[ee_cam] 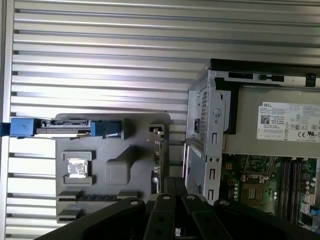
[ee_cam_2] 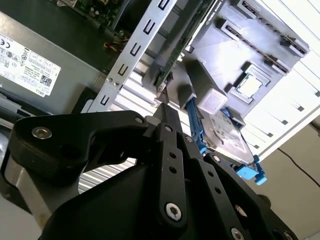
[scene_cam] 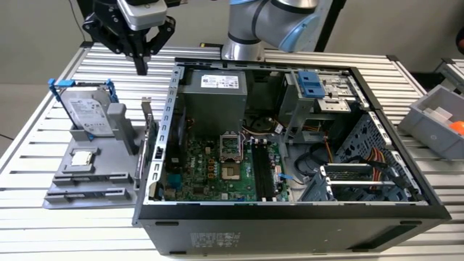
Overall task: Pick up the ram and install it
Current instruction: 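Reach for the ram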
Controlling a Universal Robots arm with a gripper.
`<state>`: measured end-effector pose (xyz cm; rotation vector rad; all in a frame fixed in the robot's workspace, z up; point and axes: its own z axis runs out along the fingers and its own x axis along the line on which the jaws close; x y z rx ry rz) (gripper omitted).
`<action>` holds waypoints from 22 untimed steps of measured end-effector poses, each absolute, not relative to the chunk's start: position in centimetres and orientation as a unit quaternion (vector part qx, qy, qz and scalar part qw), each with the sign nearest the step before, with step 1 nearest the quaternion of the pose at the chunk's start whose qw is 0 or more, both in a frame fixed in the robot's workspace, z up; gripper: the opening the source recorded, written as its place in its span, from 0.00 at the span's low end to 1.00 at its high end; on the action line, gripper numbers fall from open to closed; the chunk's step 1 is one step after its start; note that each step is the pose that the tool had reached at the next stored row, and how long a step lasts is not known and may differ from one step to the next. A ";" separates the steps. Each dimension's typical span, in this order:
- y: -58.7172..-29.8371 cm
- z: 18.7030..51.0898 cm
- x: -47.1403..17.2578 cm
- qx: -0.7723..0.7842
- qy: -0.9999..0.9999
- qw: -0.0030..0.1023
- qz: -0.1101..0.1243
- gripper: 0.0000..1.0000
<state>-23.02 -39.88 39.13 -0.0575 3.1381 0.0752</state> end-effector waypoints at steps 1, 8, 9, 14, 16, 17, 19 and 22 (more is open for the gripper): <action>-39.9 39.1 -23.0 -0.019 1.000 0.001 0.024 0.00; -39.9 39.1 -23.2 -0.024 0.999 0.000 0.024 0.00; -39.9 39.1 -23.3 -0.025 0.999 0.000 0.024 0.00; -39.9 39.1 -23.5 -0.027 0.999 0.000 0.024 0.00; -39.9 39.1 -23.6 -0.028 0.999 0.000 0.024 0.00; -39.9 39.1 -23.7 -0.028 0.999 0.000 0.024 0.00; -39.9 39.1 -23.8 -0.029 0.999 0.000 0.024 0.00; -39.9 39.1 -24.0 -0.030 0.999 0.000 0.024 0.00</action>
